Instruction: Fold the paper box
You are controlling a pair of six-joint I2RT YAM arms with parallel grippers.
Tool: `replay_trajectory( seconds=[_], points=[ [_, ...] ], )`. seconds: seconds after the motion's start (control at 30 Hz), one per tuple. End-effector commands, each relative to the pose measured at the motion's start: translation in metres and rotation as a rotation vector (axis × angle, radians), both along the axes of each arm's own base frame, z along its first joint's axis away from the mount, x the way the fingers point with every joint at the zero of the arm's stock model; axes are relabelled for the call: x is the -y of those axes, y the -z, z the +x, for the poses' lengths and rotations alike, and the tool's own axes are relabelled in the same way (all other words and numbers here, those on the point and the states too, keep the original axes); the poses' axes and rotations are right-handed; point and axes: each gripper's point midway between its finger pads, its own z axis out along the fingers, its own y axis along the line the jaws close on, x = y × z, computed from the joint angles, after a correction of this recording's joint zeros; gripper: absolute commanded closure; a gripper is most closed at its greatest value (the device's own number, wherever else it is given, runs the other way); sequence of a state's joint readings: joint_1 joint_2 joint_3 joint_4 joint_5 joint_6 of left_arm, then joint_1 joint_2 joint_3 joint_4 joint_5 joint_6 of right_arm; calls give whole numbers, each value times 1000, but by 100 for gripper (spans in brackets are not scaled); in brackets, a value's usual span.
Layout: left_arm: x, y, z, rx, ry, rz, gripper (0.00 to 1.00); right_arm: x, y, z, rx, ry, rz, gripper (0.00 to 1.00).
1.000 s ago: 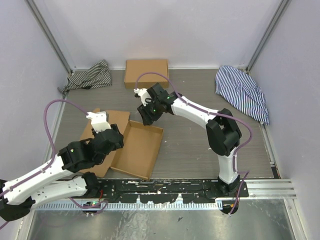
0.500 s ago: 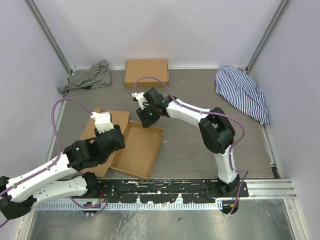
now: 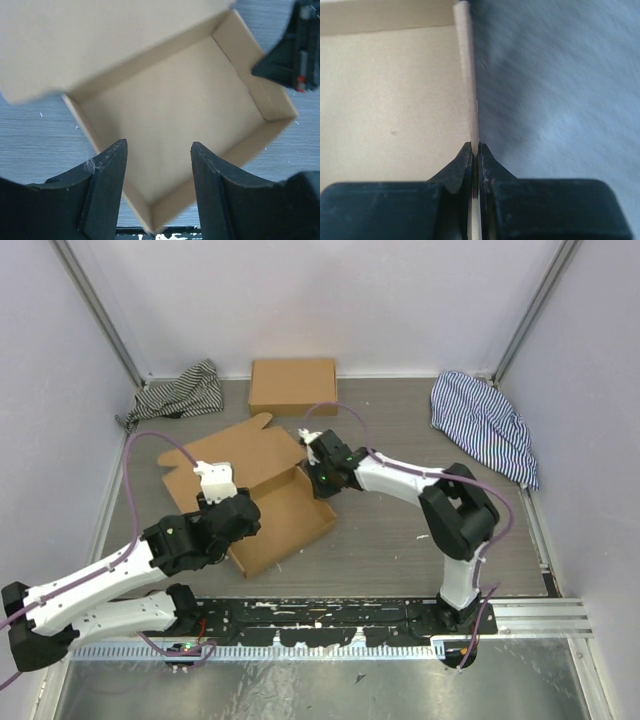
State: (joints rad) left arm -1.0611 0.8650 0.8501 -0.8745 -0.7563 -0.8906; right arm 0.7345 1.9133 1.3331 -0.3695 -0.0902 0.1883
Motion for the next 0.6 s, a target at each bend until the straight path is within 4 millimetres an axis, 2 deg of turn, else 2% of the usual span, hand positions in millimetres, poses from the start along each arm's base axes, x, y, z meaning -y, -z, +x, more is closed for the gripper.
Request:
replay_trajectory(
  seconds=[0.0, 0.07, 0.2, 0.37, 0.43, 0.47, 0.5, 0.57],
  points=[
    [16, -29, 18, 72, -17, -51, 39, 49, -16, -25, 1, 218, -7, 95],
    [24, -43, 26, 93, -15, -58, 38, 72, -12, -40, 7, 289, -29, 95],
    [31, -57, 47, 83, -19, -45, 37, 113, -9, -66, 24, 402, -60, 95],
    [28, -50, 68, 10, -40, -81, 36, 146, -17, -83, 44, 554, -61, 97],
    [21, -41, 72, -16, -65, -89, 35, 150, -17, -85, 47, 590, -51, 96],
    [14, -34, 75, -37, -93, -98, 25, 147, -18, -86, 38, 587, -34, 88],
    [9, -26, 77, -68, -109, -113, 17, 141, -20, -87, 24, 571, -12, 75],
    [4, -8, 80, -141, -120, -175, 5, 125, -30, -90, -5, 535, 57, 64]
  ],
)
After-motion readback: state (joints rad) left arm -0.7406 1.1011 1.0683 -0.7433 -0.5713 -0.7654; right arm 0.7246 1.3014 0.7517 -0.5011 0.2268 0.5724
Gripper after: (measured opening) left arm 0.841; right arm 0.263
